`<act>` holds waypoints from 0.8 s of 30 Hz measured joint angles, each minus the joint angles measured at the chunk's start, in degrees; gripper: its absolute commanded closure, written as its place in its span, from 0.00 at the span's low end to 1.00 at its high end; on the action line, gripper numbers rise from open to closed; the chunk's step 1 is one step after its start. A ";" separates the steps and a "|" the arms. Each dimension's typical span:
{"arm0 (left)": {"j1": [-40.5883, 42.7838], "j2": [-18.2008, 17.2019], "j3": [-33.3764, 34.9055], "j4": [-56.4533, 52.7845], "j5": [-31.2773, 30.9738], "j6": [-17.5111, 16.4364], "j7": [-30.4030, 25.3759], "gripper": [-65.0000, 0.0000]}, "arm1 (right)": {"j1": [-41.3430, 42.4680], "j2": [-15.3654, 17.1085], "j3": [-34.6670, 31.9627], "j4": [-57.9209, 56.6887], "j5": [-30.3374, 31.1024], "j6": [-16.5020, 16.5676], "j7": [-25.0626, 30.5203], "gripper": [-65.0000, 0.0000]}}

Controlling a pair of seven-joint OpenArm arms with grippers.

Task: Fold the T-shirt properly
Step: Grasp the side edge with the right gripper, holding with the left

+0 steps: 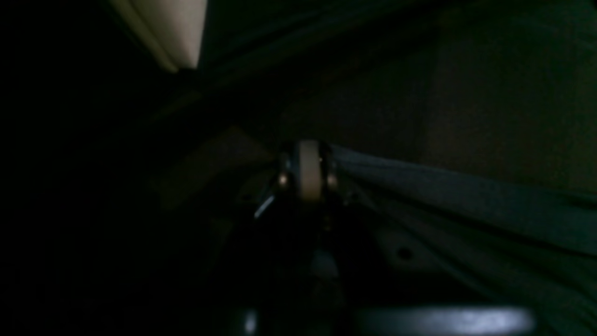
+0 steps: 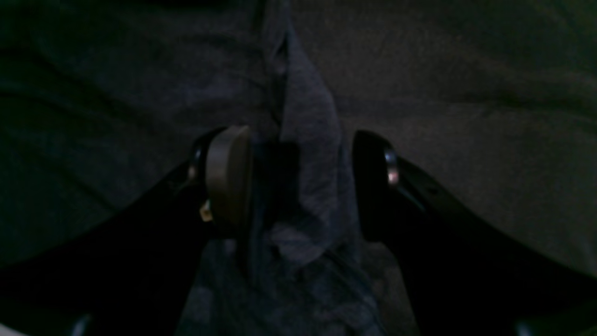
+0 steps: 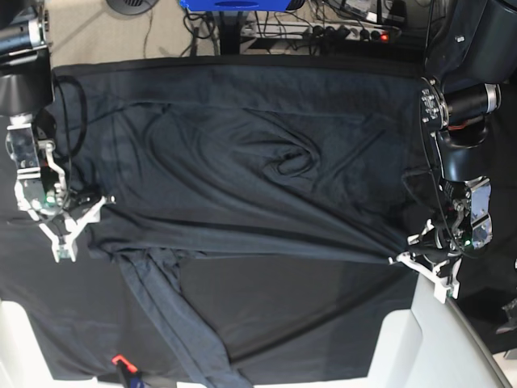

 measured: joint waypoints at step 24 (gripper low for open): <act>0.02 0.07 0.00 -0.02 0.04 0.02 0.00 1.00 | 3.98 0.02 -0.02 -9.55 -0.04 -0.02 3.10 1.00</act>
